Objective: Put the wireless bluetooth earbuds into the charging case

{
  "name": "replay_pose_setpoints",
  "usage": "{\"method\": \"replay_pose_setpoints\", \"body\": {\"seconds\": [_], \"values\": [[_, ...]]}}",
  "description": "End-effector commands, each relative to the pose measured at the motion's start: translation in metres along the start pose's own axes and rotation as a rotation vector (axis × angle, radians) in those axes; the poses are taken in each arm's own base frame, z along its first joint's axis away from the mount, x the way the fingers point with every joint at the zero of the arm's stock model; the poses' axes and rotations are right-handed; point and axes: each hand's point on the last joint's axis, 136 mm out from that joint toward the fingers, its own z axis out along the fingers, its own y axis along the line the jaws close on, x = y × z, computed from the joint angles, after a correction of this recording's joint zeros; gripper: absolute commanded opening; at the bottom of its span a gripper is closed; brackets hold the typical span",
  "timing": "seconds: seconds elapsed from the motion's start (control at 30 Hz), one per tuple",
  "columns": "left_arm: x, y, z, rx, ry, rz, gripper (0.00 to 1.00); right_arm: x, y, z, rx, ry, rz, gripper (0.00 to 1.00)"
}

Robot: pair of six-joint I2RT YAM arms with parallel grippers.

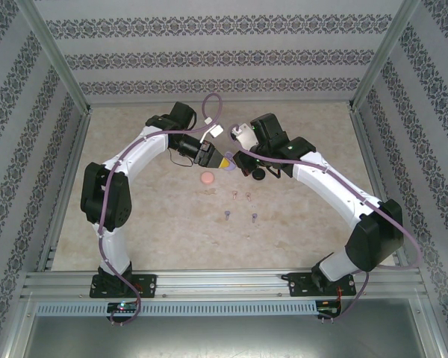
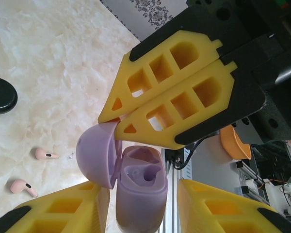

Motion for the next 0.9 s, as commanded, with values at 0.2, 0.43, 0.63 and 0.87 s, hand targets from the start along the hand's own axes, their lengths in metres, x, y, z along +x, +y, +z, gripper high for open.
{"method": "replay_pose_setpoints", "body": {"seconds": [0.2, 0.43, 0.63, 0.87], "values": [[0.004, -0.003, 0.010, 0.055, 0.012, -0.009, 0.32, -0.014, 0.011, 0.000, -0.037, -0.040, -0.007, 0.00], [0.005, -0.002, 0.011, 0.054, 0.014, -0.006, 0.24, -0.013, 0.010, 0.001, -0.035, -0.037, -0.006, 0.00], [0.005, -0.002, 0.011, 0.058, 0.012, -0.009, 0.03, -0.014, 0.008, -0.001, -0.023, -0.041, -0.002, 0.00], [-0.003, 0.005, 0.005, 0.003, -0.035, 0.016, 0.00, -0.028, 0.001, -0.027, -0.031, -0.125, 0.119, 0.50]]}}
